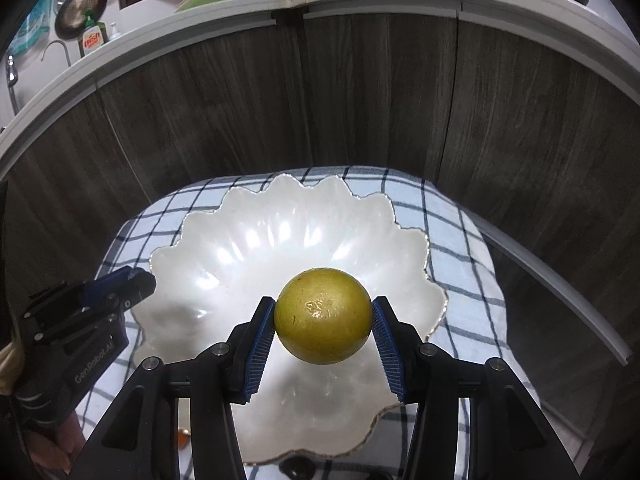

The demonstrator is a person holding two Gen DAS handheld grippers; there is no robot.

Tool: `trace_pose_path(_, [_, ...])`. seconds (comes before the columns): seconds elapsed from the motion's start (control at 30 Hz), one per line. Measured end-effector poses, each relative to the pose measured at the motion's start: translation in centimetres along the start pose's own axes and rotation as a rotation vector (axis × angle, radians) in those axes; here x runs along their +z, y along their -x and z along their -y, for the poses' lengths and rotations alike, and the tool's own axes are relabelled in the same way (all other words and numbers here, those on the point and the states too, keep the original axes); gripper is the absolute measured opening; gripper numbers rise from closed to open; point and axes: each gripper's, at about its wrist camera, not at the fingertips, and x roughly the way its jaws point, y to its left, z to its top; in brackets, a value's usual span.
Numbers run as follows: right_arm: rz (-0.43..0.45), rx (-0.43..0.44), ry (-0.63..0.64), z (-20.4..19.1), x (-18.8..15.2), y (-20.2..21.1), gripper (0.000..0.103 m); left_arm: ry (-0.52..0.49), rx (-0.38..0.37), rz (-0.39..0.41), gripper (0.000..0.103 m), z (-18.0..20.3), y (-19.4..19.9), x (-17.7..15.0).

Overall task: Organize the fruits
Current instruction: 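Carry the blueberry and yellow-green fruit over the white bowl with both tools, then open the left tool over the bowl while the right tool releases its fruit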

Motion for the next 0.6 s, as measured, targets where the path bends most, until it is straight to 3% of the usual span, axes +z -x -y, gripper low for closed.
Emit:
trace_pose_path(0.3, [-0.037,-0.008,0.019,-0.6,-0.4,-1.6,0.05,0.013,-0.008,-0.026,0.024,-0.2,-1.3,-0.4])
trace_pose_path(0.43, [-0.05,-0.016,0.021,-0.7,-0.5,-1.9,0.051,0.025,-0.004,-0.027,0.05,-0.5,-1.3,-0.6])
trace_pose_path(0.47, [-0.055,-0.02,0.017,-0.7,-0.5,-2.0,0.053,0.025,0.002,-0.021,0.053,-0.5,-1.1,-0.6])
trace_pose_path(0.6, [-0.038,-0.031,0.004,-0.4,-0.3,-1.5,0.077,0.014,0.024,-0.007,0.065,-0.6,-0.6,-0.6])
